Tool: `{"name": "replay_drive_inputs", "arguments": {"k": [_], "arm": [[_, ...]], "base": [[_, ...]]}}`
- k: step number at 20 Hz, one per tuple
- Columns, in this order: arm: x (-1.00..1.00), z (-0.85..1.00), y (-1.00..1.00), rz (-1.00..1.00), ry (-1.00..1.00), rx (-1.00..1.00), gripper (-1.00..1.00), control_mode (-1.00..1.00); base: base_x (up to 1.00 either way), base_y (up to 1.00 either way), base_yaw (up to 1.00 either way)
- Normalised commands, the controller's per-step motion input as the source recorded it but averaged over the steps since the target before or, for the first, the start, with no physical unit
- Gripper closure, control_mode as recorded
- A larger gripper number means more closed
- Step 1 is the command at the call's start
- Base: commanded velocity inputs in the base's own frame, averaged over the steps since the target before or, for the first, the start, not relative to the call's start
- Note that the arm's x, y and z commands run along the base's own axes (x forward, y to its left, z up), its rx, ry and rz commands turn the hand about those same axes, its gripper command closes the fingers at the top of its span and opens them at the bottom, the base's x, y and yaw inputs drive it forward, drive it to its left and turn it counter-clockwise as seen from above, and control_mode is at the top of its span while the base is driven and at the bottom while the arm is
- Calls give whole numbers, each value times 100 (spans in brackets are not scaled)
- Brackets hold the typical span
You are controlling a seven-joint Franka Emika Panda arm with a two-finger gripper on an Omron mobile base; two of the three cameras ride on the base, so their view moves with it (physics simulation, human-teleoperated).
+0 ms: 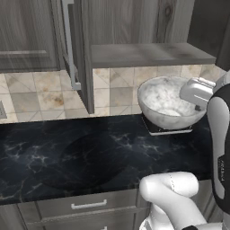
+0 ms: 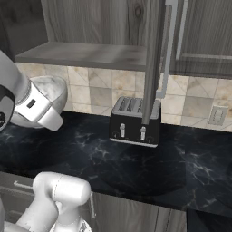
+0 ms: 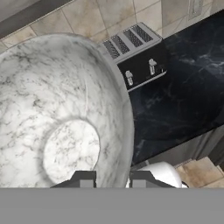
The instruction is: Move the bowls from the cabinet to the plates on the dining table.
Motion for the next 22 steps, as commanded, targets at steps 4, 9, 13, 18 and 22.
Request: {"name": "replay_drive_inputs", "arguments": {"k": [4,9,13,18,22], "arm": [[-14,0,0,0,0,0,100,-100],[-15,0,0,1,0,0,100,100],[0,0,0,0,0,0,100,100],[0,0,0,0,0,0,100,100],[0,0,0,0,0,0,100,100]], "base": [[0,0,0],[-16,0,2],[-66,0,8],[-72,0,9],[-49,0,13]]}}
